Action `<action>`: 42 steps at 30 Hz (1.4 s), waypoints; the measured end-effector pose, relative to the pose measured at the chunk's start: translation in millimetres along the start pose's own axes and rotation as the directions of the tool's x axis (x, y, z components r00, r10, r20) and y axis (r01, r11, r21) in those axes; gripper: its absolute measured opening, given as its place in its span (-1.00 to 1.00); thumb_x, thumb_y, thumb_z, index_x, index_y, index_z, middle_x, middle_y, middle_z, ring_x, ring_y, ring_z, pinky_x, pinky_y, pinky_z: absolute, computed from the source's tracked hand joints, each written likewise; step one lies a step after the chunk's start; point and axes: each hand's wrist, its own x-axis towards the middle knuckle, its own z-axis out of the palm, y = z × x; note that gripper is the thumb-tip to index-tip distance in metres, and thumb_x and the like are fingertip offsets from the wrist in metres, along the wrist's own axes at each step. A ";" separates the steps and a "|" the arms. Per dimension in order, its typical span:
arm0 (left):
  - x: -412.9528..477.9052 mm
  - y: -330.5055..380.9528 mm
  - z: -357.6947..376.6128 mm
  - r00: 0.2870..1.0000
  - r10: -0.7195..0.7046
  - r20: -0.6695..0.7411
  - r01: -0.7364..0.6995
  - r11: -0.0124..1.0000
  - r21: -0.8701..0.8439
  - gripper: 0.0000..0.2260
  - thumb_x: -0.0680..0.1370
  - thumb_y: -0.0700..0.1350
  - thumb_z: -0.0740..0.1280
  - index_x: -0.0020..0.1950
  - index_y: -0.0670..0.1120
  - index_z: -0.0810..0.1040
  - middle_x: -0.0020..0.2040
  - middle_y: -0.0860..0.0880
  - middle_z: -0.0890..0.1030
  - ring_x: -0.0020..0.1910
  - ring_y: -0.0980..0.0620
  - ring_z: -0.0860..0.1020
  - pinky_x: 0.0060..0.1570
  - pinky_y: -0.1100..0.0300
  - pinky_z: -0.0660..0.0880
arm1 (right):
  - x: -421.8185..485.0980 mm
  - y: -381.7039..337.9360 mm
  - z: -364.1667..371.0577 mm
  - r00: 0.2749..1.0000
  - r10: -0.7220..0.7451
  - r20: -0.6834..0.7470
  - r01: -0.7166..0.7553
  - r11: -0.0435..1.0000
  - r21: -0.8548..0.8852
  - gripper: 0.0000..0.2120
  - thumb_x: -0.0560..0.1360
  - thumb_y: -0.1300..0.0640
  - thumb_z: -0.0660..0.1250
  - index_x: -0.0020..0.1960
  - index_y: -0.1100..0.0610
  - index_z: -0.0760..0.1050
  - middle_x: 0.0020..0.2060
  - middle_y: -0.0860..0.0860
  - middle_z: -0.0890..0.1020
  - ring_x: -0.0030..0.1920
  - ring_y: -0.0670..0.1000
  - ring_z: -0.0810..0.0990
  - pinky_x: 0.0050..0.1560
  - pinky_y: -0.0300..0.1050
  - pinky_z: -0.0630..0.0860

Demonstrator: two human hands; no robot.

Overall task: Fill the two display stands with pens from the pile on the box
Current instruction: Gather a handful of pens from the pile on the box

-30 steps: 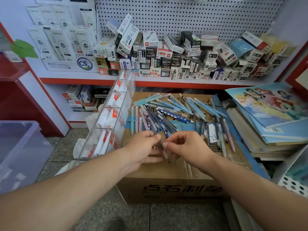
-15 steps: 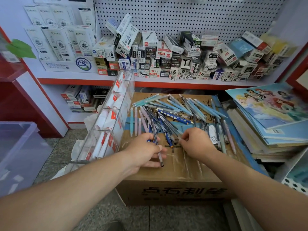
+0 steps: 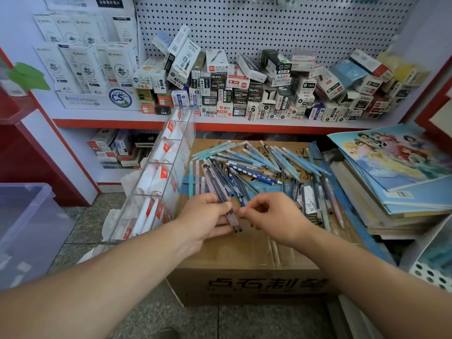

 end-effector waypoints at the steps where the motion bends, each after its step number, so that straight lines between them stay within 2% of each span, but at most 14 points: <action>1: 1.2 -0.5 0.2 1.000 -0.001 -0.007 0.001 1.000 0.013 -0.87 0.65 -0.27 0.32 0.14 -0.14 0.61 -0.05 -0.12 0.75 -0.04 -0.09 0.74 -0.10 0.04 0.66 | 5.0 3.0 -3.0 0.998 0.000 -0.066 -0.003 0.999 -0.048 -0.86 0.58 0.04 0.41 -0.13 0.05 0.64 -0.33 -0.06 0.64 -0.33 -0.17 0.56 -0.20 -0.16 0.60; 4: 3.0 -3.1 0.2 1.000 -0.023 0.001 0.023 0.998 0.057 -0.87 0.66 -0.24 0.31 0.16 -0.09 0.60 -0.10 -0.09 0.72 -0.05 -0.06 0.74 -0.16 0.06 0.65 | 20.3 15.3 -9.3 0.981 0.001 -0.195 -0.055 0.962 -0.269 -0.87 0.63 0.13 0.32 0.11 0.05 0.63 -0.06 -0.09 0.66 -0.13 -0.12 0.62 -0.03 -0.11 0.63; 6: 3.8 -4.8 0.7 0.999 -0.042 0.014 0.041 0.996 0.080 -0.87 0.67 -0.23 0.29 0.15 -0.07 0.60 -0.06 -0.10 0.73 -0.03 -0.05 0.73 -0.13 0.01 0.66 | 28.9 24.4 -7.0 0.980 0.018 -0.196 -0.093 0.922 -0.376 -0.78 0.64 0.11 0.29 0.25 0.07 0.59 0.17 0.00 0.61 0.00 -0.01 0.63 0.05 -0.04 0.62; 8: 4.1 -5.8 1.9 0.998 -0.058 0.027 0.056 0.994 0.090 -0.85 0.68 -0.22 0.28 0.16 -0.05 0.61 -0.01 -0.13 0.74 0.02 -0.06 0.72 -0.07 -0.05 0.67 | 35.4 30.7 -2.9 0.982 0.042 -0.185 -0.126 0.877 -0.464 -0.75 0.64 0.07 0.30 0.29 0.08 0.56 0.25 0.06 0.55 0.06 0.08 0.63 0.09 0.03 0.61; 12: 3.0 -5.4 4.4 0.995 -0.090 0.052 0.087 0.994 0.072 -0.83 0.69 -0.23 0.25 0.18 -0.05 0.61 0.02 -0.16 0.73 0.07 -0.09 0.70 -0.04 -0.13 0.67 | 47.5 36.3 2.0 0.977 0.090 -0.192 -0.185 0.808 -0.559 -0.86 0.63 0.14 0.30 0.13 0.12 0.60 0.12 0.08 0.59 -0.04 0.11 0.64 -0.04 0.01 0.63; 16: 0.7 -4.2 5.7 0.994 -0.089 0.062 0.084 0.994 0.070 -0.83 0.70 -0.23 0.23 0.18 -0.06 0.60 0.05 -0.18 0.71 0.06 -0.11 0.70 0.00 -0.17 0.66 | 49.8 33.0 3.4 0.970 0.138 -0.198 -0.229 0.787 -0.573 -0.85 0.61 0.21 0.27 0.00 0.12 0.62 -0.09 0.07 0.67 -0.16 0.09 0.67 -0.15 0.04 0.69; 21: 1.0 -2.7 5.5 0.998 -0.041 0.048 0.038 0.997 0.071 -0.85 0.69 -0.22 0.26 0.19 -0.07 0.58 0.00 -0.11 0.74 0.01 -0.07 0.73 0.05 -0.12 0.66 | 22.6 9.8 -5.9 0.970 0.135 -0.201 -0.187 0.945 -0.268 -0.75 0.63 0.11 0.29 -0.06 0.26 0.63 -0.19 0.21 0.69 -0.20 0.20 0.68 -0.18 0.11 0.69; 25: 0.2 -1.5 8.7 0.997 0.011 0.080 -0.014 0.999 0.035 -0.85 0.68 -0.24 0.27 0.20 -0.12 0.59 0.00 -0.08 0.75 0.01 -0.06 0.73 0.04 0.00 0.64 | -5.4 -6.4 -5.1 0.987 0.140 -0.079 -0.146 0.986 -0.075 -0.86 0.59 0.07 0.39 -0.10 0.10 0.60 -0.23 0.04 0.68 -0.25 -0.02 0.64 -0.22 -0.09 0.63; 29: -0.9 -3.4 16.0 0.993 0.025 0.114 -0.030 0.999 0.040 -0.86 0.66 -0.27 0.30 0.13 -0.14 0.63 0.00 -0.11 0.75 -0.01 -0.09 0.73 0.18 -0.10 0.61 | -21.7 2.3 4.3 0.995 0.089 -0.035 -0.089 0.996 0.008 -0.86 0.51 0.12 0.50 -0.16 0.08 0.56 -0.28 0.07 0.68 -0.28 0.06 0.65 -0.16 0.15 0.68; 32: -1.5 -6.9 21.4 0.991 0.038 0.125 -0.047 0.996 0.074 -0.85 0.61 -0.28 0.37 0.17 -0.16 0.64 -0.01 -0.12 0.75 0.00 -0.09 0.72 0.14 -0.08 0.64 | -25.2 7.2 4.5 0.998 0.048 -0.036 -0.048 0.999 -0.011 -0.82 0.48 0.08 0.53 -0.14 0.07 0.53 -0.26 0.06 0.67 -0.24 0.12 0.67 -0.20 0.16 0.67; 34: -1.4 -8.0 24.0 0.991 0.041 0.124 -0.051 0.995 0.081 -0.83 0.58 -0.30 0.41 0.16 -0.17 0.64 -0.02 -0.14 0.75 -0.03 -0.09 0.72 0.05 -0.02 0.67 | -27.2 8.3 3.7 1.000 0.029 -0.005 -0.029 0.999 -0.045 -0.82 0.47 0.05 0.54 -0.12 0.04 0.53 -0.24 0.02 0.66 -0.23 0.06 0.65 -0.18 0.11 0.67; 37: 0.7 -5.8 26.2 0.993 0.031 0.114 -0.041 0.995 0.086 -0.83 0.56 -0.30 0.43 0.14 -0.17 0.65 -0.01 -0.15 0.75 -0.02 -0.10 0.73 -0.04 0.03 0.67 | -27.1 9.9 -8.9 0.999 0.030 0.024 -0.028 0.996 -0.087 -0.83 0.50 -0.03 0.51 -0.11 0.04 0.59 -0.26 -0.03 0.65 -0.31 -0.10 0.57 -0.26 -0.11 0.58; 40: 3.8 -3.7 26.8 0.995 0.020 0.101 -0.031 0.994 0.106 -0.80 0.53 -0.29 0.47 0.14 -0.15 0.65 -0.02 -0.09 0.76 -0.02 -0.05 0.73 -0.03 0.04 0.66 | -17.4 24.9 -36.0 0.982 0.117 -0.146 -0.150 0.958 -0.244 -0.86 0.57 0.01 0.43 -0.11 0.05 0.59 -0.27 -0.07 0.63 -0.27 -0.13 0.58 -0.25 -0.24 0.49; 42: 4.8 -4.5 27.6 0.994 0.008 0.110 -0.021 0.992 0.121 -0.80 0.53 -0.28 0.47 0.14 -0.13 0.65 -0.02 -0.07 0.76 -0.01 -0.03 0.74 -0.03 0.05 0.66 | -11.7 39.4 -52.4 0.955 0.185 -0.232 -0.266 0.882 -0.390 -0.87 0.59 0.04 0.41 -0.08 0.07 0.54 -0.27 -0.05 0.63 -0.24 -0.08 0.61 -0.21 -0.19 0.48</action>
